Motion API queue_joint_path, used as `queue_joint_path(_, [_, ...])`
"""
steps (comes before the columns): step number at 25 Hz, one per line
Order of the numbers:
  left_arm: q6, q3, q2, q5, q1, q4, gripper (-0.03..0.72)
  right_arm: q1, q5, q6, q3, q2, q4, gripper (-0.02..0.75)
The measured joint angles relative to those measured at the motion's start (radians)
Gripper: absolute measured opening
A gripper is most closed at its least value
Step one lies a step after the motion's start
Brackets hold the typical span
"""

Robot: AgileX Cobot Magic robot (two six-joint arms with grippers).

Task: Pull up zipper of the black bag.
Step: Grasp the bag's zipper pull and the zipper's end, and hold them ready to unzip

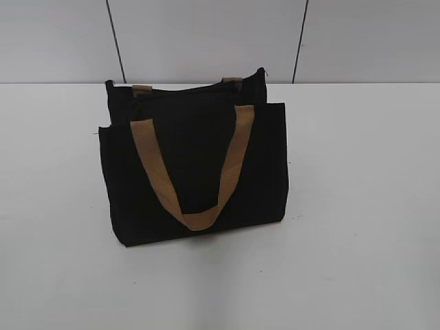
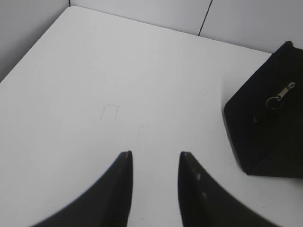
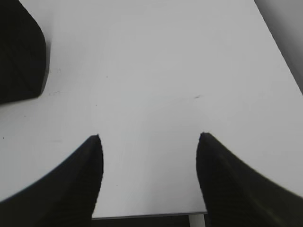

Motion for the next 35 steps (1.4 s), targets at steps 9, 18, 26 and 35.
queue_joint_path(9, [0.0,0.0,0.0,0.0,0.0,0.0,0.249,0.0,0.0,0.0,0.0,0.0,0.0,0.485])
queue_joint_path(18, [0.0,0.0,0.0,0.0,0.0,0.0,0.249,0.0,0.0,0.0,0.0,0.0,0.0,0.485])
queue_joint_path(26, [0.029,-0.033,0.065,-0.038,0.0,-0.064,0.249,0.0,0.0,0.0,0.0,0.0,0.0,0.485])
queue_joint_path(35, [0.219,-0.122,0.281,-0.391,-0.02,-0.092,0.251,0.0,0.0,0.0,0.0,0.0,0.0,0.485])
